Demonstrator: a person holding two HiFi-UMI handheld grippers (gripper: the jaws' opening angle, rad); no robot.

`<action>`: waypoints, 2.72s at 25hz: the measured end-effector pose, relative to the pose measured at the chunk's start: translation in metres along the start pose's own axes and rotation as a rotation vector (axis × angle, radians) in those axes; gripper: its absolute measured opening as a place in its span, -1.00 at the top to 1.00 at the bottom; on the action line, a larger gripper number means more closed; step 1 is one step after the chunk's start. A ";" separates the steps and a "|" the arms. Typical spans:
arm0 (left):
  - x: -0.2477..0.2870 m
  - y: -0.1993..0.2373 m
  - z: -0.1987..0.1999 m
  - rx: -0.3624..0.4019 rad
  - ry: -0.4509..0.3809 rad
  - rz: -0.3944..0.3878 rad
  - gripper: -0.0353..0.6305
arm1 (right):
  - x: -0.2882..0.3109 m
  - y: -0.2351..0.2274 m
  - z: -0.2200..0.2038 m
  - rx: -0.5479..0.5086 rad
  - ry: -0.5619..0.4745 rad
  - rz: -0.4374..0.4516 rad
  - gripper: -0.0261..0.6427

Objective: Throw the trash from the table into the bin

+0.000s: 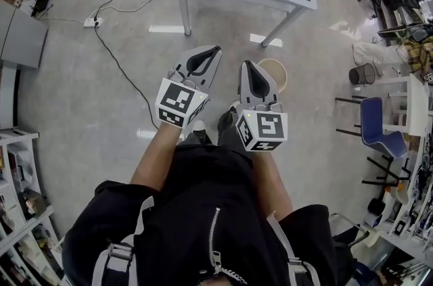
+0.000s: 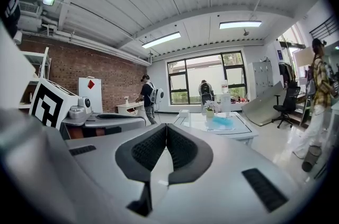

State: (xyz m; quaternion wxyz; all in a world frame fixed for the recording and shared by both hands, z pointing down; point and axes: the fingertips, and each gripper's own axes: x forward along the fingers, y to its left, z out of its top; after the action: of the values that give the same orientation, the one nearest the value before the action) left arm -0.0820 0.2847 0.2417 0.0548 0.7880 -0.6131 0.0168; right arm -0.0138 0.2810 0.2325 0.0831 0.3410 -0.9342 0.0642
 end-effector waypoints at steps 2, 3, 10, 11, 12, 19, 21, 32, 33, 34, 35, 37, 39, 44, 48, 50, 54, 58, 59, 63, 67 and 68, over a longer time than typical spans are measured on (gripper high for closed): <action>0.000 -0.002 0.000 0.000 -0.001 -0.001 0.88 | -0.003 -0.001 -0.001 0.004 0.004 -0.001 0.89; 0.000 -0.004 0.000 0.000 -0.001 -0.002 0.88 | -0.004 -0.002 -0.003 0.007 0.006 -0.001 0.89; 0.003 -0.013 -0.003 -0.001 0.007 -0.014 0.88 | -0.012 -0.006 -0.007 0.018 0.013 -0.003 0.89; 0.004 -0.014 -0.004 -0.002 0.010 -0.016 0.88 | -0.012 -0.007 -0.008 0.019 0.015 -0.003 0.89; 0.007 -0.015 -0.005 -0.003 0.013 -0.018 0.88 | -0.012 -0.009 -0.009 0.020 0.018 -0.003 0.89; 0.035 -0.019 -0.010 -0.003 0.036 -0.029 0.88 | -0.002 -0.033 -0.013 0.031 0.033 0.000 0.89; 0.047 -0.019 -0.012 -0.002 0.044 -0.030 0.88 | 0.004 -0.044 -0.014 0.035 0.036 0.004 0.89; 0.136 0.006 -0.011 -0.029 0.075 0.036 0.88 | 0.065 -0.121 -0.001 0.048 0.054 0.072 0.89; 0.145 0.007 -0.010 -0.032 0.076 0.044 0.88 | 0.070 -0.127 0.000 0.048 0.058 0.081 0.89; 0.152 0.009 -0.008 -0.034 0.076 0.050 0.88 | 0.075 -0.134 0.001 0.049 0.062 0.089 0.89; 0.160 0.009 -0.006 -0.036 0.078 0.054 0.88 | 0.079 -0.140 0.003 0.050 0.065 0.097 0.89; 0.175 0.007 -0.003 -0.035 0.084 0.060 0.88 | 0.086 -0.154 0.007 0.053 0.069 0.109 0.89; 0.189 0.003 0.000 -0.030 0.091 0.064 0.88 | 0.091 -0.168 0.012 0.058 0.069 0.118 0.89; 0.221 -0.002 0.001 -0.024 0.109 0.074 0.88 | 0.100 -0.197 0.017 0.068 0.060 0.133 0.89; 0.241 -0.008 0.003 -0.020 0.121 0.066 0.88 | 0.101 -0.218 0.018 0.083 0.059 0.122 0.89; 0.250 -0.010 0.006 -0.017 0.121 0.066 0.88 | 0.100 -0.229 0.019 0.090 0.057 0.116 0.89; 0.267 -0.016 0.010 -0.005 0.122 0.053 0.88 | 0.100 -0.247 0.020 0.100 0.050 0.102 0.89; 0.278 -0.019 0.010 0.005 0.128 0.032 0.88 | 0.103 -0.257 0.023 0.106 0.041 0.088 0.89; 0.281 -0.019 0.011 0.008 0.127 0.029 0.88 | 0.105 -0.259 0.023 0.107 0.040 0.085 0.89; 0.290 -0.016 0.014 0.014 0.121 0.017 0.88 | 0.110 -0.266 0.024 0.109 0.036 0.074 0.89; 0.296 -0.007 0.016 0.011 0.112 0.012 0.88 | 0.118 -0.265 0.027 0.097 0.035 0.071 0.89; 0.299 -0.004 0.016 0.009 0.110 0.009 0.88 | 0.122 -0.265 0.027 0.094 0.036 0.069 0.89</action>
State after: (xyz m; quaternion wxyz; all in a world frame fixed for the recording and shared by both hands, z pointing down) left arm -0.0048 -0.0042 0.2534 0.0848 0.7832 -0.6127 0.0632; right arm 0.0629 -0.0017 0.2467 0.0817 0.3107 -0.9397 0.1171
